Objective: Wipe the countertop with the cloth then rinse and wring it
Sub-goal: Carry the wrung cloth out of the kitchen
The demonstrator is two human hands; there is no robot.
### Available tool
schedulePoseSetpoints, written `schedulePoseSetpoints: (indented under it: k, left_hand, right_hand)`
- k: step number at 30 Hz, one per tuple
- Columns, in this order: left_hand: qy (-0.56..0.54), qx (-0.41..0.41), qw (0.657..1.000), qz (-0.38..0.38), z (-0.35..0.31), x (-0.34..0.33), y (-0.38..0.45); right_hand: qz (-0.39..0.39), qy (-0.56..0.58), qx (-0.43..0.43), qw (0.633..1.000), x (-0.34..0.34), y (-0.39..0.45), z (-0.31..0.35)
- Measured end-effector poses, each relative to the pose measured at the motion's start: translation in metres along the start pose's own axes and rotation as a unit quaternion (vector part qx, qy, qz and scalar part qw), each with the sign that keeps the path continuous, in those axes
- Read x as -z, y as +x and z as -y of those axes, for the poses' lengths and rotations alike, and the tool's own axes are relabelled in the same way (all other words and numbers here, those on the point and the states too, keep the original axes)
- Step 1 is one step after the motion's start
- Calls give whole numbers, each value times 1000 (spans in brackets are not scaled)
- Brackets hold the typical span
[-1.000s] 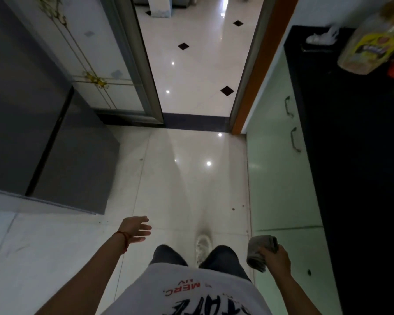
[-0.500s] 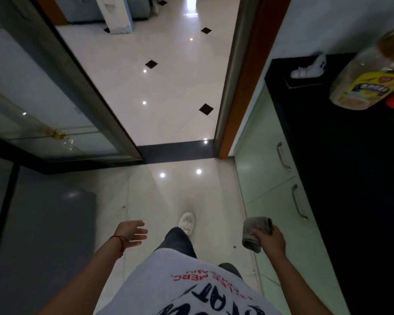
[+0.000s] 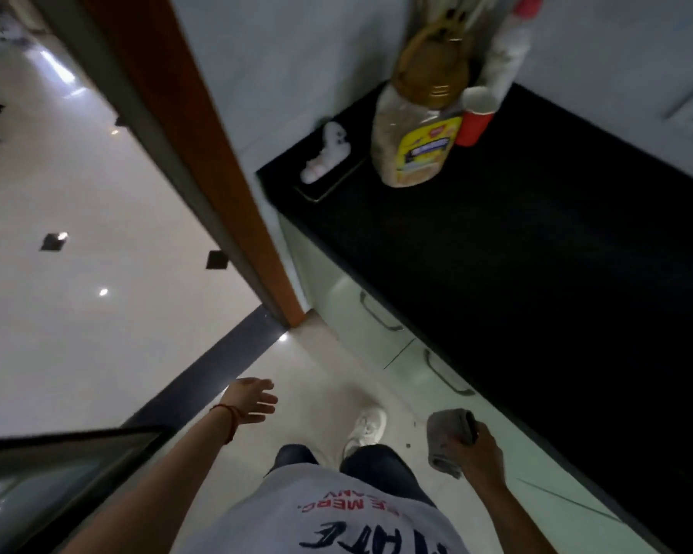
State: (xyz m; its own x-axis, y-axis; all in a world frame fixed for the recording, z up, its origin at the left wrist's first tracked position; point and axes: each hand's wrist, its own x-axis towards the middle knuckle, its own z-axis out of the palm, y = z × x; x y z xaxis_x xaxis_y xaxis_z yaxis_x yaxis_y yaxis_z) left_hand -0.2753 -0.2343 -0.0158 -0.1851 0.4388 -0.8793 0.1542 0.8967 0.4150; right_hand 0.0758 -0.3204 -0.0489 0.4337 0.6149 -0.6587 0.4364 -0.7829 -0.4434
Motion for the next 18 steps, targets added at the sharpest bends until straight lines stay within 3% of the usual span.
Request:
schedulePoseSetpoints:
  k: [5,10,14,18]
  left_hand:
    - [137,-96,984,62,-79,-62,-4]
    - [213,-257,931,146,-135,-106,-27]
    - [265,-371,874,167,-176,-126,-29]
    - [325,-488,800,125,-217,-143,-14]
  right_hand:
    - [33,66,8,997,31,-3,2]
    - [85,132,90,983,56,-22,42]
    - [69,228,121,964,78,-33,87]
    - [-22,362,127,923,103,-18,135]
